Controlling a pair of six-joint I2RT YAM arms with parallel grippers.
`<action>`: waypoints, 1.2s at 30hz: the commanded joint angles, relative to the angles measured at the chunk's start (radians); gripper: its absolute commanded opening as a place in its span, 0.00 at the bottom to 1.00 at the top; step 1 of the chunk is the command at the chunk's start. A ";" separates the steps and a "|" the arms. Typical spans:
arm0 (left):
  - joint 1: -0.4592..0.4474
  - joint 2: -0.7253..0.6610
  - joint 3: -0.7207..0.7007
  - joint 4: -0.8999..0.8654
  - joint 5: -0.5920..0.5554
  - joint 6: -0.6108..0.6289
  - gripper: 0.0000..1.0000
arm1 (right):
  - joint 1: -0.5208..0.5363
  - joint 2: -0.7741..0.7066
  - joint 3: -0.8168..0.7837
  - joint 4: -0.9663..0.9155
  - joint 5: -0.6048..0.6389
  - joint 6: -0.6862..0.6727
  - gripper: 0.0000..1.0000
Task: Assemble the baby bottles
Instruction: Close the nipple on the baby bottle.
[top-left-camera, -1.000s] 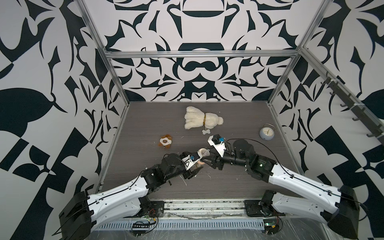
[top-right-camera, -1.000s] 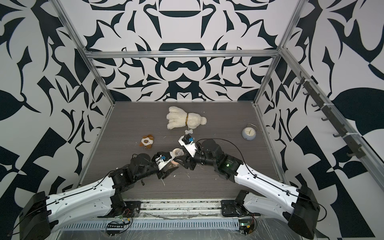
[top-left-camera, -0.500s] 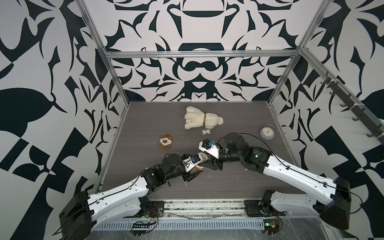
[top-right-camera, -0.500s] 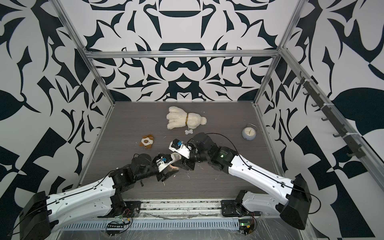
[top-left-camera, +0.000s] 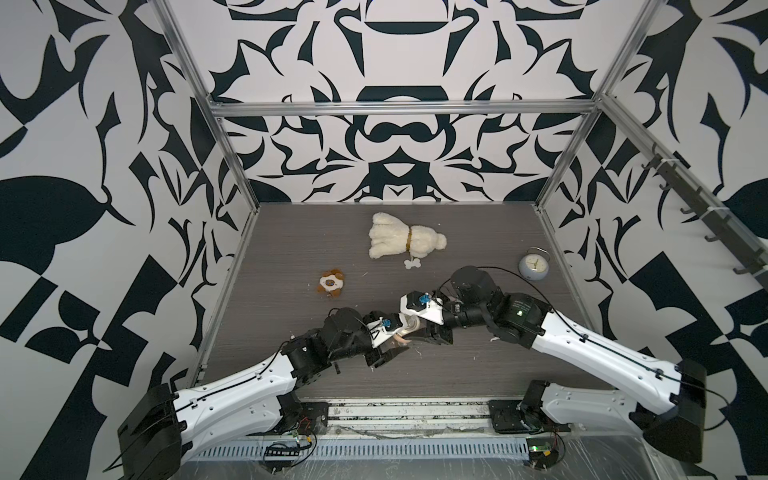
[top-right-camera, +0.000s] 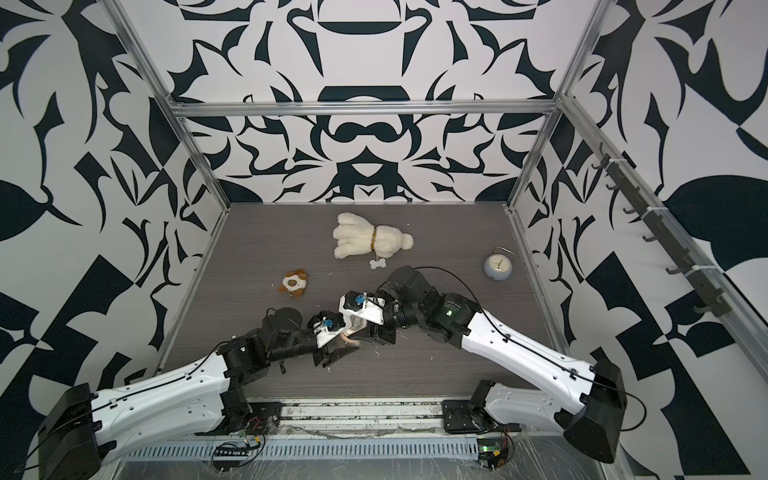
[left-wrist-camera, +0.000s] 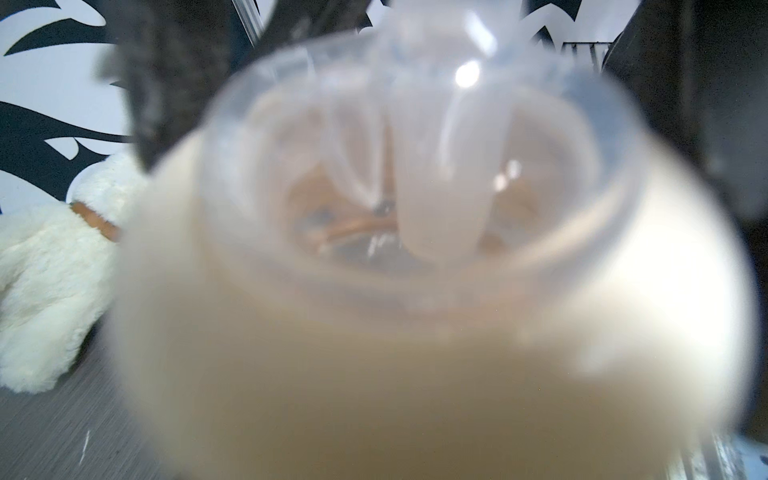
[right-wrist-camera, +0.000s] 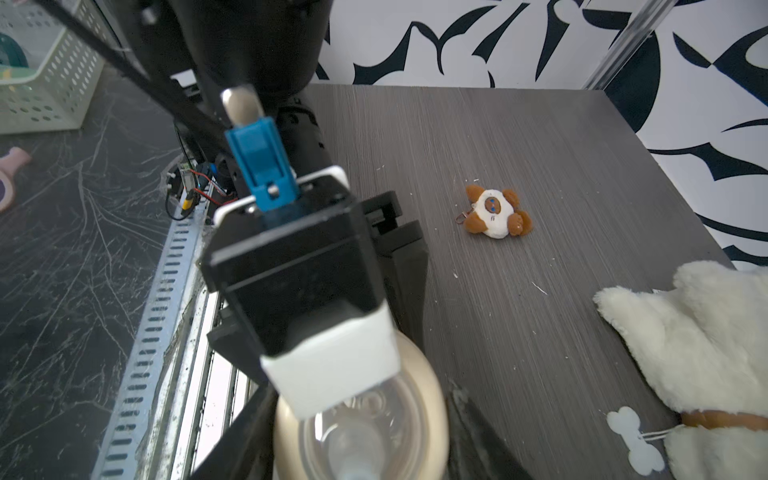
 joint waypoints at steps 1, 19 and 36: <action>0.019 -0.026 0.051 0.166 -0.064 -0.033 0.00 | 0.021 0.016 -0.064 -0.041 -0.120 0.115 0.00; 0.019 0.032 0.054 0.219 -0.182 -0.053 0.00 | 0.023 -0.018 -0.202 0.195 0.050 0.383 0.07; 0.037 0.327 0.019 0.516 -0.239 -0.147 0.00 | 0.022 -0.250 -0.373 0.305 0.367 0.439 1.00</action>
